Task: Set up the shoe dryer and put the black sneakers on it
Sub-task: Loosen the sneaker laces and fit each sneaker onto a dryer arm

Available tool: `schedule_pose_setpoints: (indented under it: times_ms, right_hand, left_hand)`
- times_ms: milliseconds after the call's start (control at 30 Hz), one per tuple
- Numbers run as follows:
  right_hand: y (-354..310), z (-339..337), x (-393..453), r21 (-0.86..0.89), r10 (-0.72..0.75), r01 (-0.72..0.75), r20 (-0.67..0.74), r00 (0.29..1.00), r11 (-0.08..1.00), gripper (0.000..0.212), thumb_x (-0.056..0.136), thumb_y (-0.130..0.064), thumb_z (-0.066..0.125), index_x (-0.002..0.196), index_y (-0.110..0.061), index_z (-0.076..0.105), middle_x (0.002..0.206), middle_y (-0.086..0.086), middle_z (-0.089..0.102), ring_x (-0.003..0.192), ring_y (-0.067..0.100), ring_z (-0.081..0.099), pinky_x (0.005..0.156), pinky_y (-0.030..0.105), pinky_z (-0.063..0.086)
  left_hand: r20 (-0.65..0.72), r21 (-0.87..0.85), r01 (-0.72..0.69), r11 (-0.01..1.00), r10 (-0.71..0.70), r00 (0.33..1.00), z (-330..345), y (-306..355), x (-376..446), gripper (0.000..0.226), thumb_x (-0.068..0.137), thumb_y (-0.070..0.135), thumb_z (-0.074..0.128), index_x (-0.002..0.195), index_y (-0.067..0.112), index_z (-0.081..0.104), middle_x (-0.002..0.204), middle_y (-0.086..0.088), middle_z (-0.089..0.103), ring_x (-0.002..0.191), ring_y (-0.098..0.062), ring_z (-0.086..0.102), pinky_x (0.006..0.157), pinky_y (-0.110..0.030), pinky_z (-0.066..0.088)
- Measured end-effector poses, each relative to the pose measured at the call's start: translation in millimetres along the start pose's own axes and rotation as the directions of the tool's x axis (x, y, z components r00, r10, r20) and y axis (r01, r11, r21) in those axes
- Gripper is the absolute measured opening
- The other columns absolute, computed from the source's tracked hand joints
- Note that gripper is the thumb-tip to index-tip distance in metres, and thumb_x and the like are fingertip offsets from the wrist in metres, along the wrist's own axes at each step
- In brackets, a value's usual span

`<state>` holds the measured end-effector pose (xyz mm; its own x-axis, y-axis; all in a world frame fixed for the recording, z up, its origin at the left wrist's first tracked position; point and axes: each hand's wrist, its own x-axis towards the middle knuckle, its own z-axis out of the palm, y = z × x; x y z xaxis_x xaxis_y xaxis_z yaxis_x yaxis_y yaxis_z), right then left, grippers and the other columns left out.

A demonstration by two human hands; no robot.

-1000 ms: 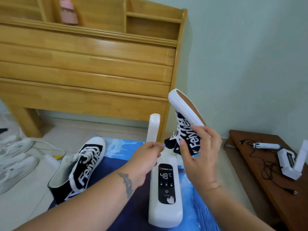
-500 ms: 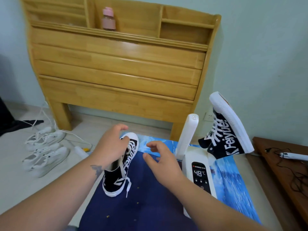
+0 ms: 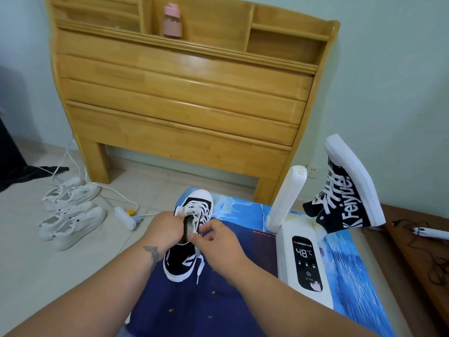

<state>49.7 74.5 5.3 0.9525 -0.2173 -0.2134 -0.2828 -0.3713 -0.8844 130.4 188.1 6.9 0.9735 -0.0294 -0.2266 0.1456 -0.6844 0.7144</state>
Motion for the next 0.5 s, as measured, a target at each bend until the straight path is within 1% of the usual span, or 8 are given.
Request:
schedule_pose_setpoints:
  times_ms: [67,133,167,233,300,367,433,500]
  right_hand:
    - [-0.2,-3.5,-1.3,0.009,-0.002,0.002,-0.008,1.0,1.0,0.02,0.085,-0.043,0.066,0.089,-0.025,0.057,0.072,-0.006,0.06,0.052,0.002,0.053,0.056,0.021,0.041]
    - [0.1,-8.5,-2.3,0.067,0.012,-0.009,-0.043,0.999,0.998,0.028,0.086,-0.051,0.061,0.091,-0.024,0.059,0.087,0.001,0.068,0.075,0.012,0.067,0.07,0.026,0.051]
    - [1.0,-12.3,-2.3,0.097,0.027,-0.019,-0.078,0.997,0.995,0.029,0.089,-0.053,0.057,0.091,-0.024,0.059,0.093,0.003,0.07,0.086,0.019,0.069,0.078,0.029,0.052]
    - [4.6,-23.9,-2.0,0.136,0.064,-0.044,-0.145,0.987,0.99,0.028,0.094,-0.051,0.05,0.093,-0.024,0.057,0.098,0.002,0.068,0.094,0.021,0.066,0.078,0.027,0.048]
    - [9.2,-37.0,-2.1,0.143,0.122,-0.099,-0.162,0.979,0.985,0.031,0.097,-0.052,0.043,0.102,-0.024,0.056,0.106,0.002,0.066,0.099,0.019,0.062,0.077,0.027,0.042]
    - [14.4,-49.6,-2.8,0.161,0.179,-0.157,-0.131,0.975,0.974,0.044,0.097,-0.059,0.037,0.113,-0.023,0.056,0.117,0.003,0.064,0.109,0.019,0.058,0.09,0.032,0.042]
    - [14.8,-61.6,-5.4,0.263,0.224,-0.204,-0.049,0.973,0.943,0.057,0.091,-0.071,0.034,0.11,-0.025,0.061,0.118,0.001,0.068,0.112,0.019,0.061,0.103,0.04,0.044]
    - [13.5,-74.6,-7.6,0.47,0.182,-0.178,0.037,0.983,0.864,0.068,0.083,-0.079,0.037,0.11,-0.027,0.07,0.114,-0.001,0.075,0.108,0.018,0.068,0.1,0.04,0.05]
  left_hand:
    - [-0.037,0.001,-0.024,1.0,0.024,0.999,1.0,-0.9,-1.9,0.037,0.1,0.027,0.037,0.093,0.004,0.066,0.099,-0.019,0.067,0.084,-0.032,0.056,0.072,-0.032,0.039]
    - [-0.077,0.022,-0.072,0.997,0.073,0.994,2.0,-0.2,-5.8,0.038,0.101,0.026,0.035,0.093,0.003,0.064,0.097,-0.018,0.064,0.081,-0.03,0.05,0.071,-0.031,0.034]
    - [-0.105,0.017,-0.097,0.995,0.098,0.99,2.7,1.2,-8.5,0.038,0.101,0.027,0.035,0.092,0.004,0.063,0.095,-0.017,0.063,0.081,-0.029,0.049,0.071,-0.032,0.034]
    - [-0.158,-0.044,-0.153,0.987,0.144,0.977,3.9,8.4,-17.0,0.038,0.1,0.03,0.035,0.082,0.007,0.059,0.083,-0.012,0.062,0.076,-0.029,0.051,0.065,-0.034,0.035]
    - [-0.199,-0.124,-0.207,0.971,0.18,0.963,3.9,21.5,-30.5,0.039,0.099,0.033,0.034,0.075,0.012,0.056,0.07,-0.002,0.057,0.066,-0.021,0.051,0.056,-0.032,0.036]
    - [-0.238,-0.23,-0.268,0.936,0.213,0.948,3.4,37.8,-49.3,0.038,0.099,0.036,0.036,0.07,0.019,0.054,0.065,0.004,0.056,0.061,-0.01,0.05,0.052,-0.027,0.035]
    - [-0.28,-0.338,-0.332,0.881,0.243,0.929,2.2,53.4,-71.5,0.039,0.098,0.037,0.038,0.064,0.024,0.05,0.056,0.009,0.056,0.054,-0.003,0.05,0.05,-0.025,0.034]
    - [-0.319,-0.425,-0.406,0.809,0.285,0.904,1.2,67.1,-94.8,0.038,0.098,0.039,0.039,0.063,0.031,0.052,0.054,0.024,0.057,0.053,0.005,0.052,0.048,-0.013,0.036]
